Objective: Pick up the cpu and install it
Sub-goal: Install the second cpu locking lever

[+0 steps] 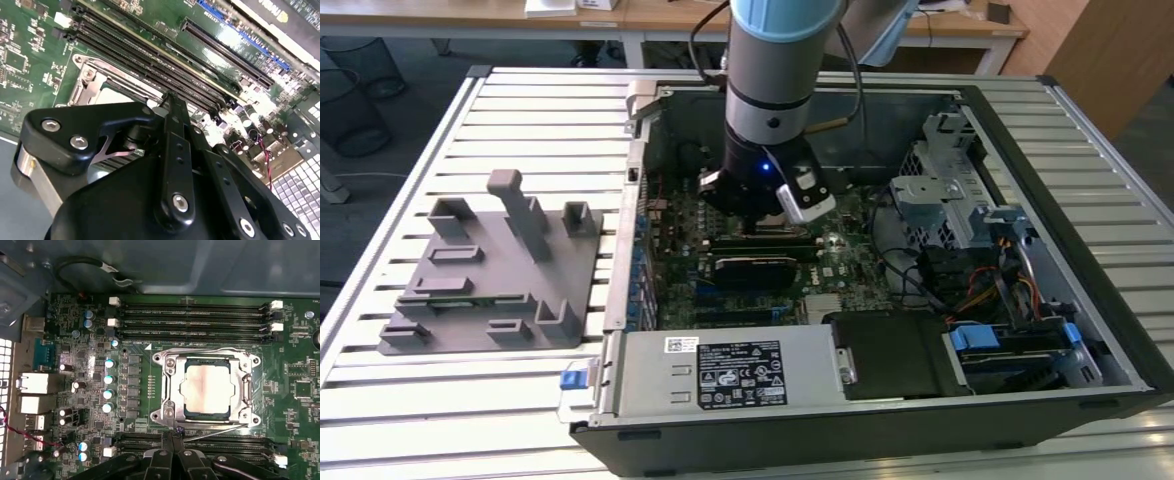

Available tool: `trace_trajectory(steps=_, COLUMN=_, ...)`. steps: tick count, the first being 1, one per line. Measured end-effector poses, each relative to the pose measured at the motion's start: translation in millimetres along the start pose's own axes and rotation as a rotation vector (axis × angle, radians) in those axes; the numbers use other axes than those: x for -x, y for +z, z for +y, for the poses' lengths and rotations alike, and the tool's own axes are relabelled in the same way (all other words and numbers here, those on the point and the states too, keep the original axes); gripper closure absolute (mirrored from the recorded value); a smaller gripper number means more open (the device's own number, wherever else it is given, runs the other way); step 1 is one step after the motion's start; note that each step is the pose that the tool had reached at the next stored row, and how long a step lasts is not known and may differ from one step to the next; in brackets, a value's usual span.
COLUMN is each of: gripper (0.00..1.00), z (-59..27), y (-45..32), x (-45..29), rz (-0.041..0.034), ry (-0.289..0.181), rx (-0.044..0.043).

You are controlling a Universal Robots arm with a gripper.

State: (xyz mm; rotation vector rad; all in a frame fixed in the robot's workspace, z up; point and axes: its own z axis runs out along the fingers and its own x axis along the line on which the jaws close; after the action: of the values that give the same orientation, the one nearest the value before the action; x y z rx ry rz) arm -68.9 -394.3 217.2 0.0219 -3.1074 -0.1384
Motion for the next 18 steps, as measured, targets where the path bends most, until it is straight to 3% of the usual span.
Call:
trace_trajectory(steps=6, gripper=0.89, z=-0.9, y=9.1, x=-0.3, rz=0.0001, ry=0.000, rx=0.0032)
trace_trajectory(steps=7, gripper=0.89, z=-1.0, y=9.2, x=-0.3, rz=0.0002, ry=0.000, rx=0.0078)
trace_trajectory(steps=11, gripper=0.89, z=-3.3, y=9.2, x=-0.8, rz=-0.0004, ry=-0.001, rx=0.0455)
trace_trajectory(steps=14, gripper=0.89, z=-7.6, y=9.0, x=-2.5, rz=-0.0006, ry=-0.002, rx=0.0531)
trace_trajectory(steps=18, gripper=0.89, z=-12.8, y=8.7, x=-3.9, rz=-0.0005, ry=-0.002, rx=0.0561)
